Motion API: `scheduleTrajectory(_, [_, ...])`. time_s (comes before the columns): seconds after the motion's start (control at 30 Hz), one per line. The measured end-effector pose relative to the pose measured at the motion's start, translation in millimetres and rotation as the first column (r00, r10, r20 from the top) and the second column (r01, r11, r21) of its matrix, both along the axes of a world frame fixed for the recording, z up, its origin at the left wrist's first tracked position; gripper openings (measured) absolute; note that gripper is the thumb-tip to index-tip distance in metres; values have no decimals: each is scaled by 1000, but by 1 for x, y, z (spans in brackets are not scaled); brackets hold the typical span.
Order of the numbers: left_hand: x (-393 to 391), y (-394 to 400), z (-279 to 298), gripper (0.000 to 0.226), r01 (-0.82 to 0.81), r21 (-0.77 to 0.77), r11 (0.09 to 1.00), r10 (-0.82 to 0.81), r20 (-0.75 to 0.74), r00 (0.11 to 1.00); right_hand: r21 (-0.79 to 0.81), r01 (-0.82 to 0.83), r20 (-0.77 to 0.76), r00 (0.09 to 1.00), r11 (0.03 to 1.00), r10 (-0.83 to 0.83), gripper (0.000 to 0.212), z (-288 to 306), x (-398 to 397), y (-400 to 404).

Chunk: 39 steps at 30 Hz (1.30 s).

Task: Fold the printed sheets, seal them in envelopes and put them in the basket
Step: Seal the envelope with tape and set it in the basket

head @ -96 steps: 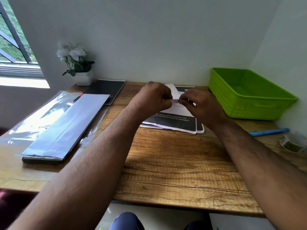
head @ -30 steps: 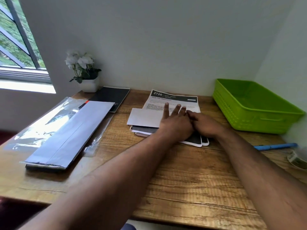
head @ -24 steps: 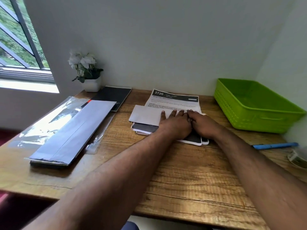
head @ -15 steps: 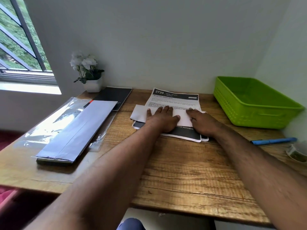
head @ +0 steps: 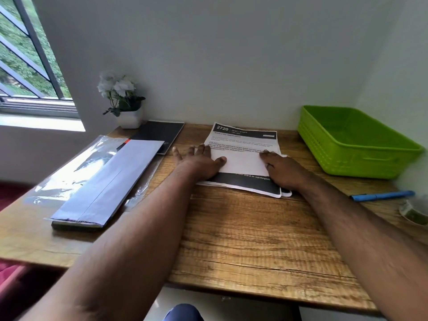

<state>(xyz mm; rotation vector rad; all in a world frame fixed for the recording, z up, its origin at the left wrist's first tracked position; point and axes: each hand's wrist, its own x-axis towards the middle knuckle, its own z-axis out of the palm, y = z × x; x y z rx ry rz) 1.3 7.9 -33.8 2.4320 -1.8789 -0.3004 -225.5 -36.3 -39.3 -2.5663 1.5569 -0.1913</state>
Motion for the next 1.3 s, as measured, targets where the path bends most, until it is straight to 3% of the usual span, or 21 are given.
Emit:
scheduleTrajectory(0.3, [9, -2, 3, 74, -48, -16, 999, 47, -59, 997, -9, -9, 1, 1000, 1000, 9, 49, -2, 0, -3])
scheduleTrajectory(0.6, [6, -1, 3, 104, -87, 73, 993, 90, -38, 995, 8, 25, -52, 998, 1000, -25, 52, 2, 4, 3])
scheduleTrajectory(0.73, [5, 6, 4, 101, -86, 36, 996, 86, -21, 996, 22, 118, -106, 988, 993, -115, 83, 3, 3, 7])
scheduleTrajectory(0.83, [7, 8, 1, 90, -53, -1, 999, 53, 6, 999, 88, 196, -129, 974, 977, -184, 93, 3, 2, 10])
scheduleTrajectory(0.97, [8, 10, 2, 74, -18, 4, 1000, 18, -35, 999, 122, 202, -132, 974, 972, -186, 97, 8, 4, 10])
scheduleTrajectory(1.13, [7, 15, 3, 59, 2, -15, 1000, -4, -101, 995, 159, 182, -59, 983, 970, -175, 128, 9, 3, 9])
scheduleTrajectory(1.2, [5, 20, 4, 55, 6, -76, 997, -13, -85, 996, 79, 169, 71, 982, 982, -175, 111, 15, -2, 26])
scheduleTrajectory(1.3, [-5, 24, 10, 54, 103, -345, 933, -68, 113, 991, -174, 126, 156, 983, 977, -99, 67, 34, -22, 57])
